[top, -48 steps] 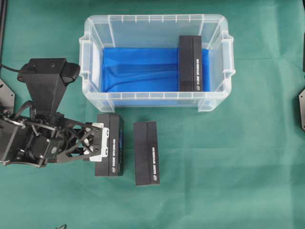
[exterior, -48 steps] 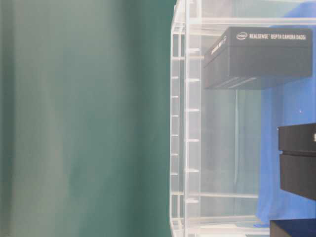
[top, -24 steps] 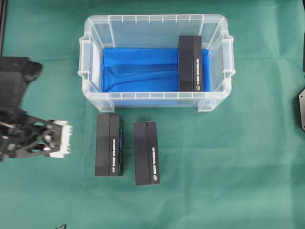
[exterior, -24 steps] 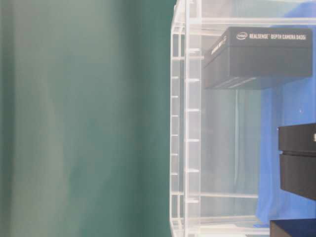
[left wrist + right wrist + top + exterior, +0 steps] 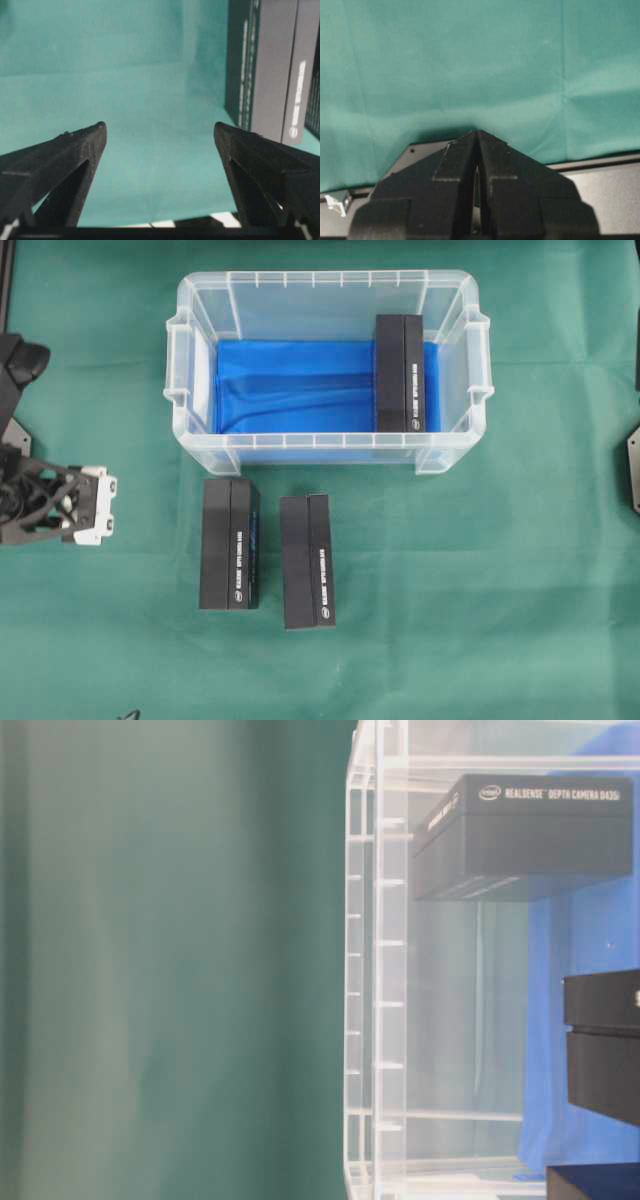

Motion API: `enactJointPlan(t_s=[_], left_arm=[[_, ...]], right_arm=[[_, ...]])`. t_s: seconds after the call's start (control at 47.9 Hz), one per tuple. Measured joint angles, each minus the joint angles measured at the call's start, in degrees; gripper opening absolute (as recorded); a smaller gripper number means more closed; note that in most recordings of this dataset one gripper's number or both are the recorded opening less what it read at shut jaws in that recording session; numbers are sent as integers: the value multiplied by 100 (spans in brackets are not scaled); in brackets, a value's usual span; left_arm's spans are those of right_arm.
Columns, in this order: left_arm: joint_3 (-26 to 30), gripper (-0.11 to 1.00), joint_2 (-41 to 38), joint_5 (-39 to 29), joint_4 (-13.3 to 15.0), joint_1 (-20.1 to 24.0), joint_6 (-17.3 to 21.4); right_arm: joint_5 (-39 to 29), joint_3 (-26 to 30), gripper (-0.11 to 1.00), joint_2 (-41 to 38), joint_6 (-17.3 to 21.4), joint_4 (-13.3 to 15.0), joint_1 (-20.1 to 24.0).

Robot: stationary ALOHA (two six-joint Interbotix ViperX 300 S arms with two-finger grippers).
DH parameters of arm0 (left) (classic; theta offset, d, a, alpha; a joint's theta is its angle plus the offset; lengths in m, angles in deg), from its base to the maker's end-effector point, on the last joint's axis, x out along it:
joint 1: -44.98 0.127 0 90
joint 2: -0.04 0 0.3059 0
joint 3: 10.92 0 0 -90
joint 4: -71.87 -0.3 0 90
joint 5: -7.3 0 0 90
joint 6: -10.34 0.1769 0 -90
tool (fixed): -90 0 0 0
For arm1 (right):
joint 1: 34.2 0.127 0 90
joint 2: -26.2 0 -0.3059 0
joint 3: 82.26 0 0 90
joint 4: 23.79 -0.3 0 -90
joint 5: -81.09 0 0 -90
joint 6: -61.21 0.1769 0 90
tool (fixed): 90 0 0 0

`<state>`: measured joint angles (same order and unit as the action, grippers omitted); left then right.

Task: Take the box out of the case with the left arm.
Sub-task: 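Open the left gripper, release the box, and retract left, then swing the open left gripper over the right black box in the case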

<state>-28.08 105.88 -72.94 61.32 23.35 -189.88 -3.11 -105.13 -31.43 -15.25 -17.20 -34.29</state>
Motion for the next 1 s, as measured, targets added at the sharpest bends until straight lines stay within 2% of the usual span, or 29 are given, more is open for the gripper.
enactJointPlan(t_s=[0.146, 0.397, 0.585, 0.793, 1.002], left_arm=[[-44, 91, 105, -44, -9, 501, 589], [-97, 91, 255, -35, -18, 1608, 1898], [-114, 91, 290, -26, -9, 2373, 2654], [-114, 91, 299, -9, 62, 2997, 3182], [-105, 91, 290, 0, 62, 3164, 3375]], right_arm=[[0, 0, 2, 0, 0, 0, 0], [0, 0, 2, -9, 9, 0, 0], [0, 0, 2, 0, 9, -9, 0], [0, 0, 2, -9, 9, -9, 0], [0, 0, 2, 0, 9, -9, 0]])
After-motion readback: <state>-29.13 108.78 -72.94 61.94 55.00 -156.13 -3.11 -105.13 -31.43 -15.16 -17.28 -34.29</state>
